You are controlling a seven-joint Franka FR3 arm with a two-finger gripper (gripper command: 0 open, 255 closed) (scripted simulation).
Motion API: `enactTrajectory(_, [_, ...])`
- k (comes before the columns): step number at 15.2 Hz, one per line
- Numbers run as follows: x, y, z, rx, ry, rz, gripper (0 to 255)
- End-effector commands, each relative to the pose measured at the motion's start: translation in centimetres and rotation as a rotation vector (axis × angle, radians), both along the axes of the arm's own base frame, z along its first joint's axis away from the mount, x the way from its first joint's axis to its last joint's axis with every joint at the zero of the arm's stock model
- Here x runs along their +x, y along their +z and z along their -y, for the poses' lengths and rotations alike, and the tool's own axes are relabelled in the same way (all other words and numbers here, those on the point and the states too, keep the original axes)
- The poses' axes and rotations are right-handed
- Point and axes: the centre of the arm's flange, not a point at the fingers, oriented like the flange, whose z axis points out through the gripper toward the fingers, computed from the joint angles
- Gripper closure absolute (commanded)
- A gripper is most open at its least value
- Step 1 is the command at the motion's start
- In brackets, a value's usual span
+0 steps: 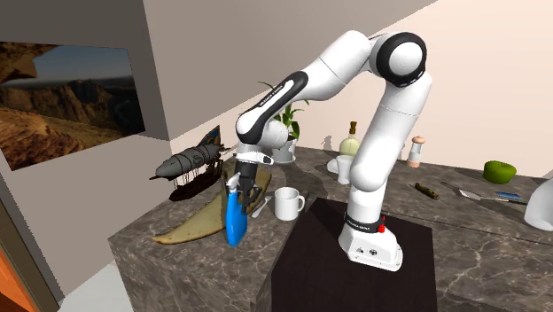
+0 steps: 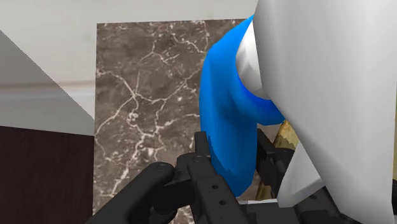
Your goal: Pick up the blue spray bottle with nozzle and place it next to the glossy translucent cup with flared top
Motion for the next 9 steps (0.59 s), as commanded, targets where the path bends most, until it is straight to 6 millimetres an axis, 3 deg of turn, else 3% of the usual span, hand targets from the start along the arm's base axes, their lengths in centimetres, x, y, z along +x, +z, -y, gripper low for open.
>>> enactTrajectory(1, [0.0, 1.0, 0.0, 0.0, 0.0, 0.0, 255])
enactTrajectory(9, [0.0, 5.2, 0.0, 0.0, 0.0, 0.0, 255])
